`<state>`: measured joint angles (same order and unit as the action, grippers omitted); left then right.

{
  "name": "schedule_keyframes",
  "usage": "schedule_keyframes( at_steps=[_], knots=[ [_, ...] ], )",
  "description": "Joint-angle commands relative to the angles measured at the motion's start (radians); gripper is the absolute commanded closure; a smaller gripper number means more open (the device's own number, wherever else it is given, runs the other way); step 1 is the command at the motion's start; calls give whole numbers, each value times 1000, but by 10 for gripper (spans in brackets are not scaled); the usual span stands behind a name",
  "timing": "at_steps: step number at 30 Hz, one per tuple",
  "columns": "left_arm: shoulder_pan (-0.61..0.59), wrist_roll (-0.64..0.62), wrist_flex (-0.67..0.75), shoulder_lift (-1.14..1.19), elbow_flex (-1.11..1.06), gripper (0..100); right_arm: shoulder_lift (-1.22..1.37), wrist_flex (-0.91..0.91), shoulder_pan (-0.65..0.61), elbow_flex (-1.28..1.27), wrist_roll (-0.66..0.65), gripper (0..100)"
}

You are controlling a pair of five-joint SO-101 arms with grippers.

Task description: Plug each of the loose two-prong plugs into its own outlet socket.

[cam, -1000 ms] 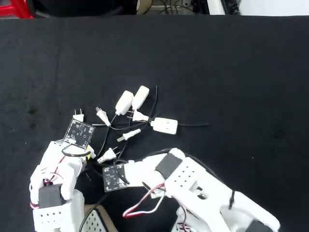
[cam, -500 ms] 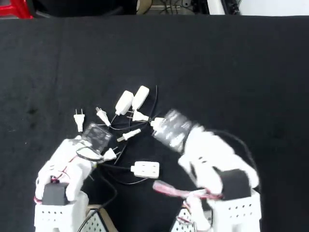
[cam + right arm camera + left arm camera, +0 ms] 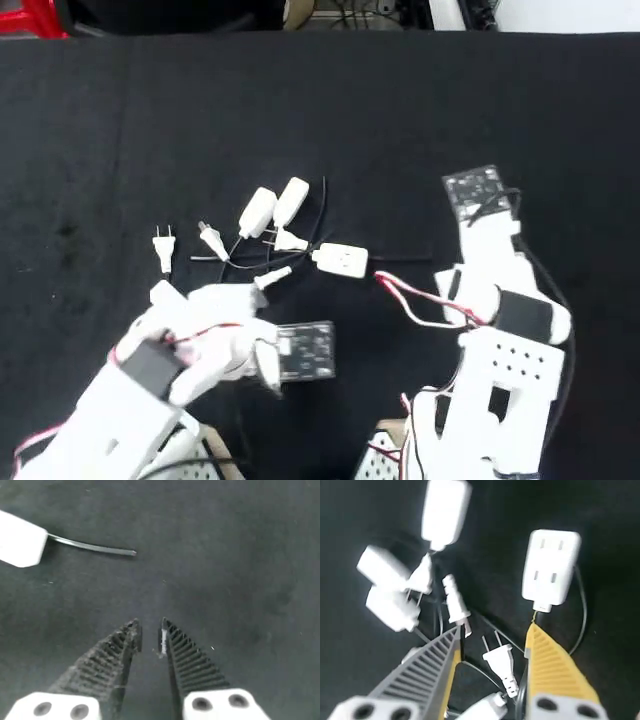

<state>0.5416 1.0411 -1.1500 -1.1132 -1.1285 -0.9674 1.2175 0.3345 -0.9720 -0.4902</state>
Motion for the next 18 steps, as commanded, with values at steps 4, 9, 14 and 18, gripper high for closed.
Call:
schedule_keyframes(
  at_steps=[4,9,14,18],
  knots=[
    [61,100,89,428,179,789,5,-21,104,47,9,919],
    [73,112,61,620,283,719,10,-69,104,13,9,920],
    [154,51,54,628,298,716,10,-103,103,-19,9,920],
    [211,-20,61,649,300,716,10,-118,103,-25,9,920]
  ],
)
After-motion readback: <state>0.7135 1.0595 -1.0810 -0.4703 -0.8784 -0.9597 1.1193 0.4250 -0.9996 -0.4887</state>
